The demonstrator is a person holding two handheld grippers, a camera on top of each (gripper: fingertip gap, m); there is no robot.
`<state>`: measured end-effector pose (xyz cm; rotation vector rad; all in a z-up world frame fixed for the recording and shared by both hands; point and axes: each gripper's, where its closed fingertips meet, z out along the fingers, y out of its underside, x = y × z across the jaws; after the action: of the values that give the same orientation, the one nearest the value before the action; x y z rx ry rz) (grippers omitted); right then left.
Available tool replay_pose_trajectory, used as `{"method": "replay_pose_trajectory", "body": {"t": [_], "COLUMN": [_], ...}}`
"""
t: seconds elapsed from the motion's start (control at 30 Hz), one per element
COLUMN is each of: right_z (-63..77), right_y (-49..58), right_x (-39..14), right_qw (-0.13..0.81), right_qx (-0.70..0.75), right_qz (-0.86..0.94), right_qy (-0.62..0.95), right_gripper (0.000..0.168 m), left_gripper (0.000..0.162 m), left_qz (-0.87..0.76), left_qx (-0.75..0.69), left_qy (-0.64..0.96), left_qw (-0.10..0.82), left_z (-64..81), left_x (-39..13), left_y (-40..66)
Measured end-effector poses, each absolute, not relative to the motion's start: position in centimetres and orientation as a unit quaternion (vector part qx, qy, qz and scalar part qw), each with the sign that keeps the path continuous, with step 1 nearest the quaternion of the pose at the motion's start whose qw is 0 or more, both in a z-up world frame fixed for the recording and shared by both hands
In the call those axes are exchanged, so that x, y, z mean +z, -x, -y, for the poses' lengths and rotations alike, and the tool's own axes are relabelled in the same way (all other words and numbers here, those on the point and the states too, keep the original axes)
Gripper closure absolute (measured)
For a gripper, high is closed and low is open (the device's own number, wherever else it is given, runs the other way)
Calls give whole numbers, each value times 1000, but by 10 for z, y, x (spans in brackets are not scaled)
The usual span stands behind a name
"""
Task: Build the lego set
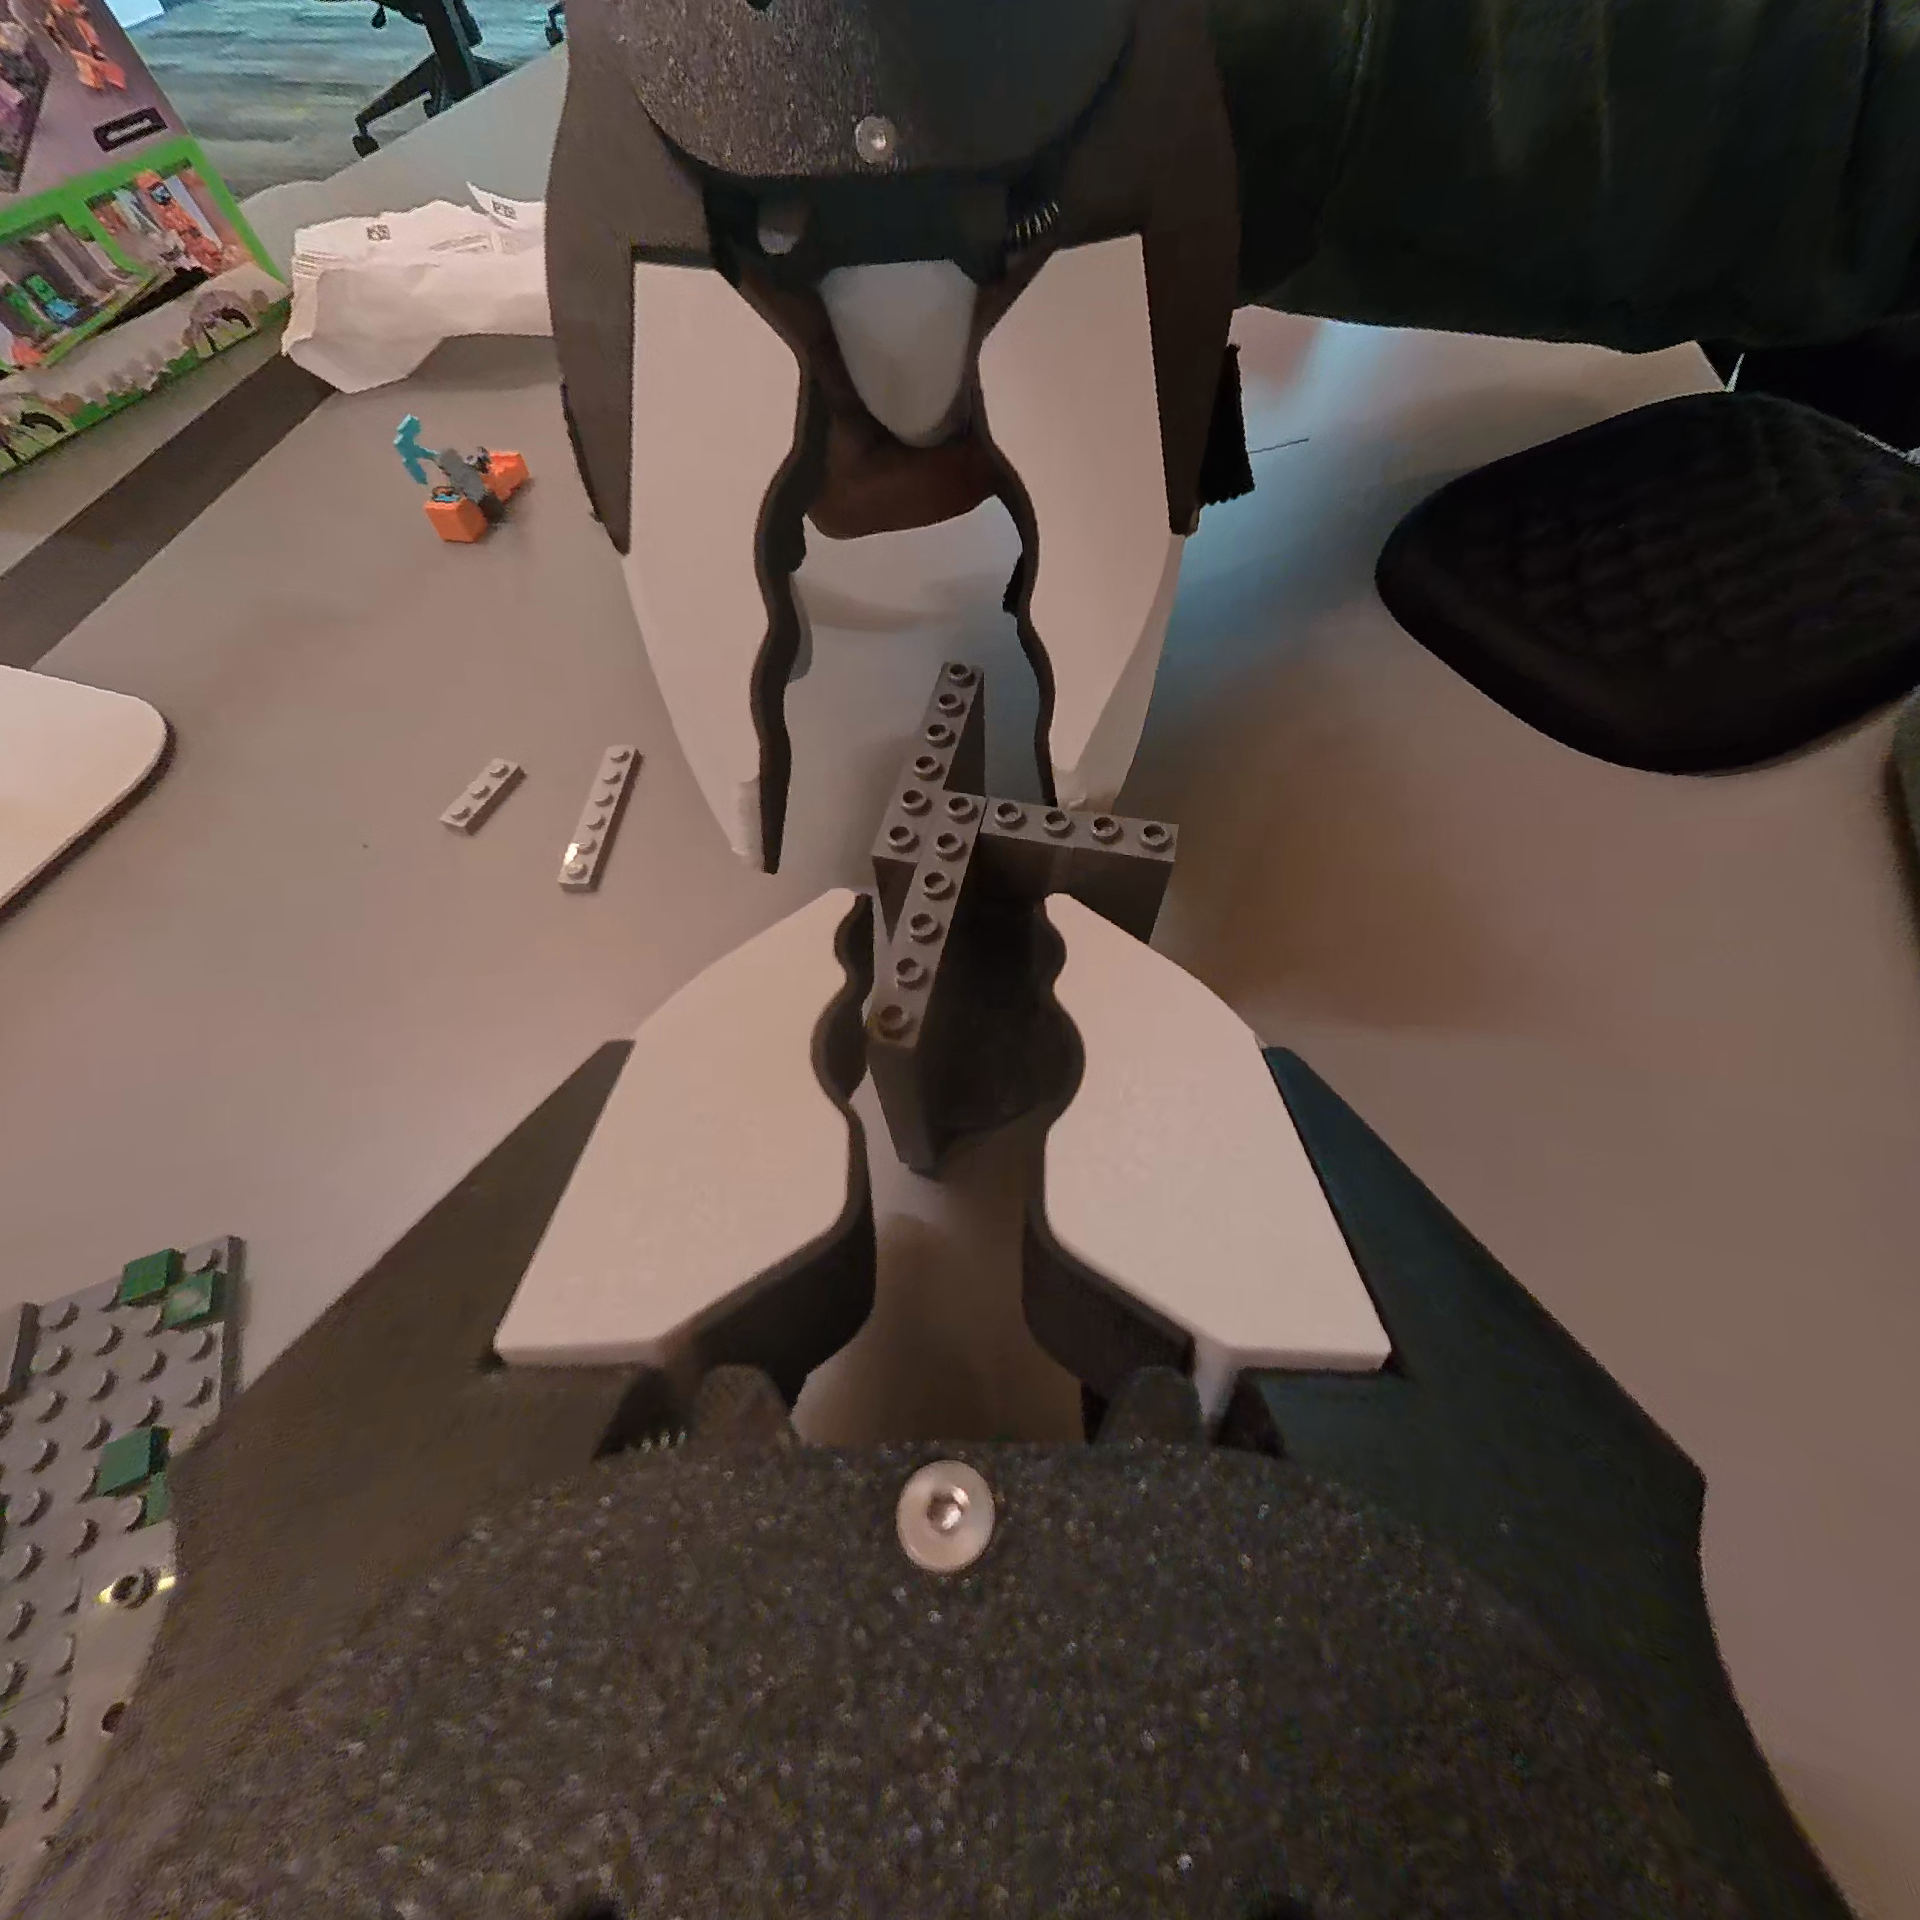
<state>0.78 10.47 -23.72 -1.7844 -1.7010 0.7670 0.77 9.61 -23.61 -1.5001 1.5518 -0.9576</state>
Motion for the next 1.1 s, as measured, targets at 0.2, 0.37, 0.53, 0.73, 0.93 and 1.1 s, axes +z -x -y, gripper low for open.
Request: {"method": "replay_pose_trajectory", "body": {"t": [0.2, 0.37, 0.53, 0.73, 0.93, 1.1], "right_z": [-105, -111, -111, -111, -104, -99], "right_y": [-9, -12, -11, -13, -16, -14], "right_x": [-239, -236, -236, -240, -235, -235], "right_qw": [278, 292, 292, 291, 295, 293], "right_qx": [285, 274, 276, 271, 276, 286], "right_qz": [629, 625, 626, 625, 627, 627], "right_qy": [667, 670, 669, 672, 666, 663], "right_gripper": [115, 117, 116, 116, 115, 112], "left_gripper": [134, 134, 136, 133, 132, 132], "left_qz": [-607, -595, -600, -609, -606, -613], "left_qx": [-377, -373, -375, -379, -382, -383], "left_qy": [587, 596, 593, 586, 586, 581], "left_qw": [379, 390, 385, 376, 378, 374], "left_z": [-95, -103, -100, -94, -95, -90], "left_x": [-236, -235, -236, -237, -235, -236], "left_y": [-9, -8, -9, -11, -8, -11]}}
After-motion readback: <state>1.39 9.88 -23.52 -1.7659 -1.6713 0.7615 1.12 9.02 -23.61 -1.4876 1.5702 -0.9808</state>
